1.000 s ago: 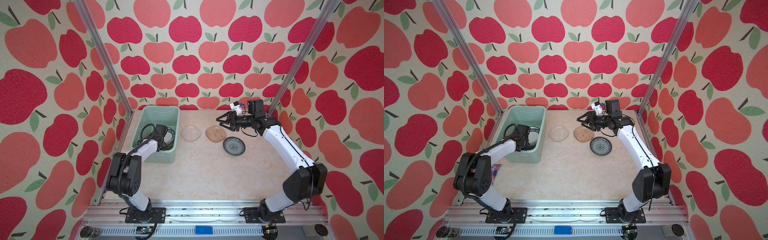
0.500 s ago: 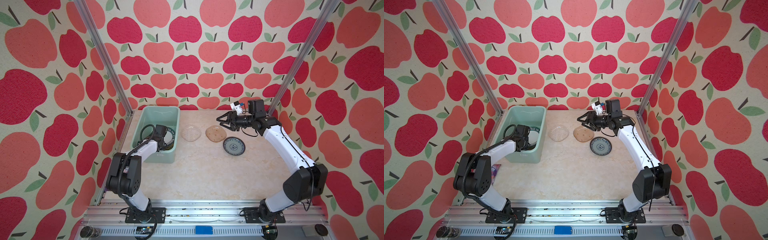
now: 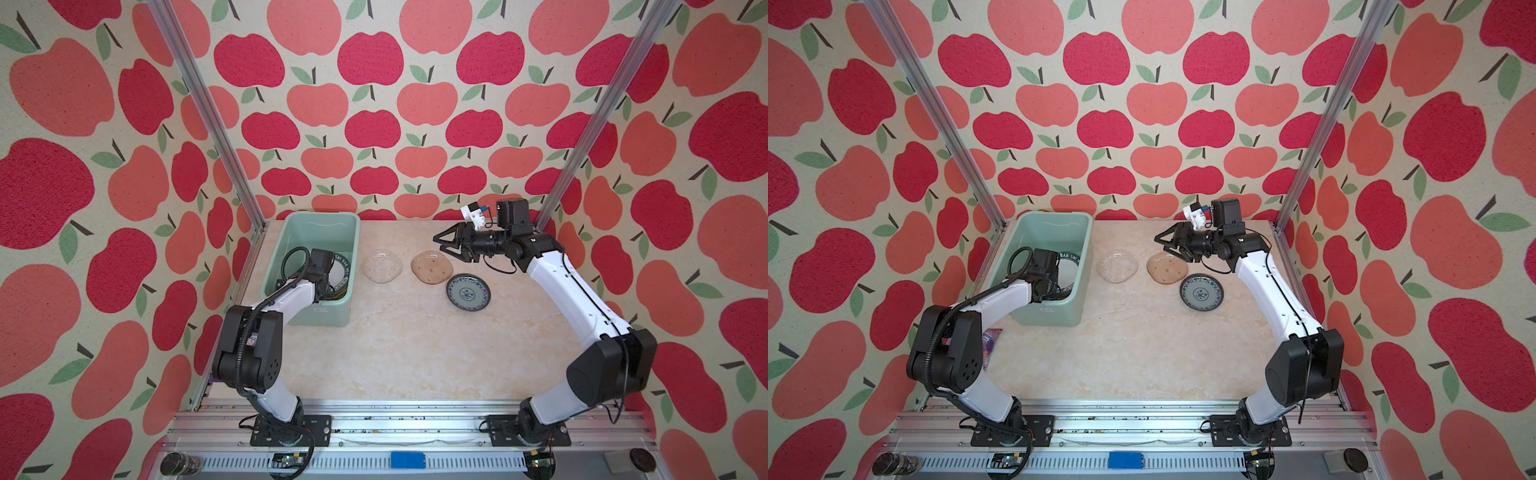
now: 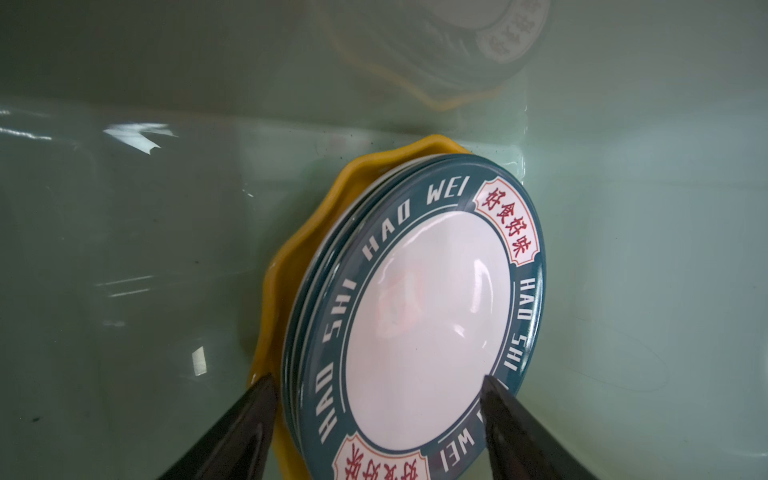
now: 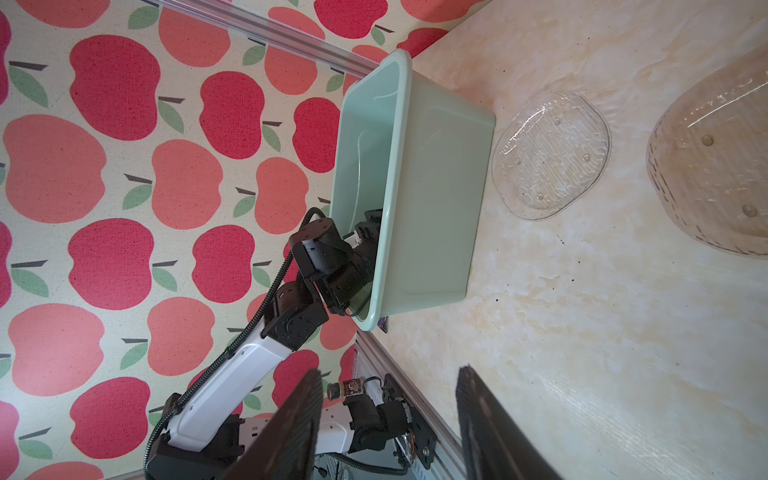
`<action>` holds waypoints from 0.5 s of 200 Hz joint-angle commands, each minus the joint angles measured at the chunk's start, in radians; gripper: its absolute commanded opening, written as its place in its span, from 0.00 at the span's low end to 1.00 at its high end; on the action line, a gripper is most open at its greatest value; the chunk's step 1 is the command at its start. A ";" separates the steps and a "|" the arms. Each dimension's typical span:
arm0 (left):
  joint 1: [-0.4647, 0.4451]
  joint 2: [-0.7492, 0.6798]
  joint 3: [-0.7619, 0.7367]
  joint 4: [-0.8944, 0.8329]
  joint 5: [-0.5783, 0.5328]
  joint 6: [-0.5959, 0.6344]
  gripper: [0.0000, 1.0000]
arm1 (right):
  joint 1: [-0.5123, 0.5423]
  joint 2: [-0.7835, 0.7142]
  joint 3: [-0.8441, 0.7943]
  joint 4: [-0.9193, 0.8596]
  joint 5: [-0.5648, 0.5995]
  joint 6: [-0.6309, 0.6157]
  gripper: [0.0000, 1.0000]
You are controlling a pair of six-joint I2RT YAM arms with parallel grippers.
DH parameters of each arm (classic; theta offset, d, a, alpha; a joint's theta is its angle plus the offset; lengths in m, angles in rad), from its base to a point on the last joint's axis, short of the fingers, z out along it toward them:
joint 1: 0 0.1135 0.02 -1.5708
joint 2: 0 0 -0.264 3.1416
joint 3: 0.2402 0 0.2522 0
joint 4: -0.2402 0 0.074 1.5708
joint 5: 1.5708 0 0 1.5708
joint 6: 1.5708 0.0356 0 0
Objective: Place the plates into the plastic bin on the countertop
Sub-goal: 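Open the left gripper and raise it out of the bin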
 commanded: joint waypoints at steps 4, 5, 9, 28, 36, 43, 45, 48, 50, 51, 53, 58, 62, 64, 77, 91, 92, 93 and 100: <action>0.014 -0.068 0.046 -0.120 0.007 0.094 0.85 | -0.006 -0.036 0.010 -0.048 0.012 -0.023 0.55; 0.015 -0.070 0.047 -0.122 0.006 0.095 0.86 | -0.006 -0.036 0.009 -0.048 0.012 -0.024 0.55; 0.015 -0.079 0.047 -0.129 0.002 0.104 0.86 | -0.006 -0.037 0.015 -0.054 0.012 -0.027 0.55; 0.018 -0.139 0.051 -0.164 -0.016 0.134 0.88 | -0.006 -0.041 0.032 -0.085 0.025 -0.046 0.55; 0.020 -0.161 0.054 -0.173 -0.020 0.147 0.89 | -0.006 -0.042 0.038 -0.103 0.035 -0.055 0.56; 0.023 -0.184 0.058 -0.185 -0.024 0.156 0.90 | -0.007 -0.041 0.043 -0.119 0.043 -0.063 0.56; 0.023 -0.189 0.058 -0.188 -0.025 0.159 0.90 | -0.007 -0.040 0.045 -0.124 0.046 -0.063 0.56; 0.023 -0.198 0.059 -0.191 -0.026 0.165 0.90 | -0.006 -0.039 0.047 -0.130 0.049 -0.066 0.56; 0.023 -0.203 0.061 -0.192 -0.027 0.169 0.90 | -0.006 -0.039 0.048 -0.132 0.052 -0.066 0.56; 0.023 -0.206 0.062 -0.193 -0.028 0.172 0.90 | -0.006 -0.039 0.049 -0.134 0.053 -0.068 0.56; 0.022 -0.212 0.063 -0.193 -0.028 0.177 0.90 | -0.006 -0.040 0.050 -0.136 0.055 -0.070 0.56; 0.022 -0.225 0.067 -0.200 -0.033 0.188 0.91 | -0.006 -0.040 0.052 -0.144 0.062 -0.069 0.56; 0.022 -0.236 0.071 -0.204 -0.035 0.198 0.91 | -0.007 -0.040 0.052 -0.148 0.066 -0.071 0.56; 0.022 -0.241 0.074 -0.205 -0.035 0.205 0.91 | -0.006 -0.039 0.053 -0.151 0.068 -0.072 0.56; 0.023 -0.270 0.093 -0.221 -0.033 0.245 0.91 | -0.008 -0.036 0.063 -0.172 0.087 -0.081 0.58; 0.022 -0.297 0.121 -0.255 -0.017 0.301 0.91 | -0.014 -0.030 0.074 -0.191 0.097 -0.093 0.59; 0.022 -0.298 0.125 -0.258 -0.017 0.306 0.91 | -0.014 -0.031 0.074 -0.192 0.098 -0.093 0.59; 0.023 -0.300 0.128 -0.261 -0.015 0.309 0.91 | -0.014 -0.031 0.075 -0.194 0.098 -0.095 0.59; 0.021 -0.311 0.145 -0.279 -0.006 0.350 0.91 | -0.020 -0.029 0.077 -0.207 0.103 -0.102 0.59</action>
